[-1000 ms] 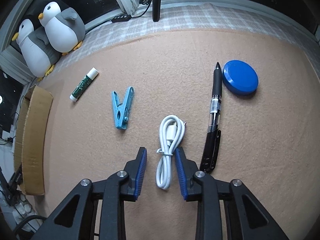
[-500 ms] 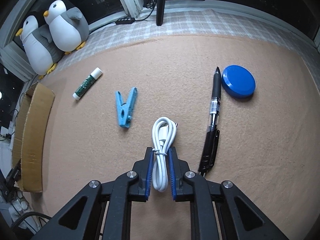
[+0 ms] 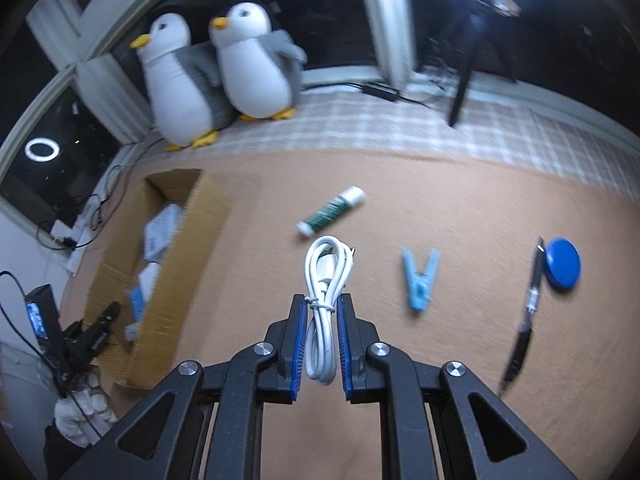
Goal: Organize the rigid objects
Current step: 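Carry the white cable into the box and open the right gripper, then move the right gripper to the blue clothespin and grasp it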
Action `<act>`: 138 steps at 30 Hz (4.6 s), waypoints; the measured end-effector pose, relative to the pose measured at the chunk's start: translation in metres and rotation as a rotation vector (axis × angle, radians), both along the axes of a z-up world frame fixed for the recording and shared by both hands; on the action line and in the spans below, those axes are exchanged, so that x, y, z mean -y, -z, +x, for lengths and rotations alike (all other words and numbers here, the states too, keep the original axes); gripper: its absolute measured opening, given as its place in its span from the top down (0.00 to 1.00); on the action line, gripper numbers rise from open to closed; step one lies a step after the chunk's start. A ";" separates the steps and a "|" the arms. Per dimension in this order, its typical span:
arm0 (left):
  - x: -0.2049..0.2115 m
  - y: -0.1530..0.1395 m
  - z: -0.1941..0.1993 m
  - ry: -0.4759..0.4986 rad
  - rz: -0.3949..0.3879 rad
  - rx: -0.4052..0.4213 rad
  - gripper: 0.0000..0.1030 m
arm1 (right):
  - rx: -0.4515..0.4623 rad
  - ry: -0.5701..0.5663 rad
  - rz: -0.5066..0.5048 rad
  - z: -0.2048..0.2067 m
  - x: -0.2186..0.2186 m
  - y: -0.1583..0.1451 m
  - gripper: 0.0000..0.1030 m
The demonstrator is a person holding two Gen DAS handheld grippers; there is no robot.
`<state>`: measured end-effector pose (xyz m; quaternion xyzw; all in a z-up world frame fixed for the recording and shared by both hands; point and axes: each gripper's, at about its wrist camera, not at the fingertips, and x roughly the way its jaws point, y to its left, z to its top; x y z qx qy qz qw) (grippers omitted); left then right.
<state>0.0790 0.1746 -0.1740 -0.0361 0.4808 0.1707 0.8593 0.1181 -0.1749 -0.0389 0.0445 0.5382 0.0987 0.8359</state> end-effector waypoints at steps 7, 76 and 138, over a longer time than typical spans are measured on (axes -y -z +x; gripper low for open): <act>0.000 -0.001 0.001 -0.002 -0.002 0.002 0.73 | 0.043 -0.132 0.014 0.011 -0.066 -0.016 0.87; -0.001 -0.002 0.000 -0.003 0.000 0.008 0.72 | 0.051 -0.379 -0.105 0.023 -0.189 0.023 0.61; 0.000 -0.001 0.000 0.000 0.007 0.008 0.72 | -0.127 0.056 -0.222 0.051 0.055 0.077 0.82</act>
